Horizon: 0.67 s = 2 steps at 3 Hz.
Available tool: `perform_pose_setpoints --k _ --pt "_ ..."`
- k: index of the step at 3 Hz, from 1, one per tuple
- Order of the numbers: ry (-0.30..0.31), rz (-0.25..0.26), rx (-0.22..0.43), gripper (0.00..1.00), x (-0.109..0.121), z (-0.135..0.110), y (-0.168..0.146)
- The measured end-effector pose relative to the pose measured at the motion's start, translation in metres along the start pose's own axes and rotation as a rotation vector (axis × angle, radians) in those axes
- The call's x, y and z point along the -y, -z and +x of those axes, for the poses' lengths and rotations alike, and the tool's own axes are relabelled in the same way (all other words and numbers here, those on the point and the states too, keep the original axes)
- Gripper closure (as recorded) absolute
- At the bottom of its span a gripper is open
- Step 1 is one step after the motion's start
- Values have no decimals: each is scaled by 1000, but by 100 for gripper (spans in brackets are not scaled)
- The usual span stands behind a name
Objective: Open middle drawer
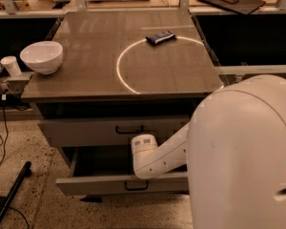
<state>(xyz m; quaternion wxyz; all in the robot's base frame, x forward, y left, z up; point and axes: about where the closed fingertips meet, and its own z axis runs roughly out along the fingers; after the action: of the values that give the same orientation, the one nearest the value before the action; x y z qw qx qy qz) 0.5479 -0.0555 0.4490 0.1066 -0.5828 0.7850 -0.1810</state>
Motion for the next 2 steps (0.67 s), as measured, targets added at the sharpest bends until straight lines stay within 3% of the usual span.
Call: perform_pose_setpoints --k 1,2 --pt "-15 -6 -35 100 2 10 -9" --pt "-43 -68 -1 100 -4 32 -4"
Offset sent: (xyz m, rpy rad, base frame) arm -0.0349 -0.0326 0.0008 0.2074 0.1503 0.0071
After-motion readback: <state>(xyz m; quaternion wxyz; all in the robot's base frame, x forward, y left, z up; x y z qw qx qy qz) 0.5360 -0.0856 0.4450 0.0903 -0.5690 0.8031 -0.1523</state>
